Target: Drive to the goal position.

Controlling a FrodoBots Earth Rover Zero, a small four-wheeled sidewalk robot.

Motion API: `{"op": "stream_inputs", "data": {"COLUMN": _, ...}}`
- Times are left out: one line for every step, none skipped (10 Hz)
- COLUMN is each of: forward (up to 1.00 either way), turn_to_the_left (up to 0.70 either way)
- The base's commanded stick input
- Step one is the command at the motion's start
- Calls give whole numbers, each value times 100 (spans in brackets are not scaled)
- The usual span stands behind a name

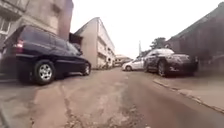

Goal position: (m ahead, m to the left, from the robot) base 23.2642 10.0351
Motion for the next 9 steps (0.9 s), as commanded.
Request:
{"op": "stream_inputs", "data": {"forward": 100, "turn_to_the_left": -28}}
{"op": "stream_inputs", "data": {"forward": 100, "turn_to_the_left": -28}}
{"op": "stream_inputs", "data": {"forward": 100, "turn_to_the_left": -28}}
{"op": "stream_inputs", "data": {"forward": 100, "turn_to_the_left": -28}}
{"op": "stream_inputs", "data": {"forward": 100, "turn_to_the_left": -28}}
{"op": "stream_inputs", "data": {"forward": 100, "turn_to_the_left": -28}}
{"op": "stream_inputs", "data": {"forward": 100, "turn_to_the_left": 12}}
{"op": "stream_inputs", "data": {"forward": 100, "turn_to_the_left": 12}}
{"op": "stream_inputs", "data": {"forward": 100, "turn_to_the_left": 12}}
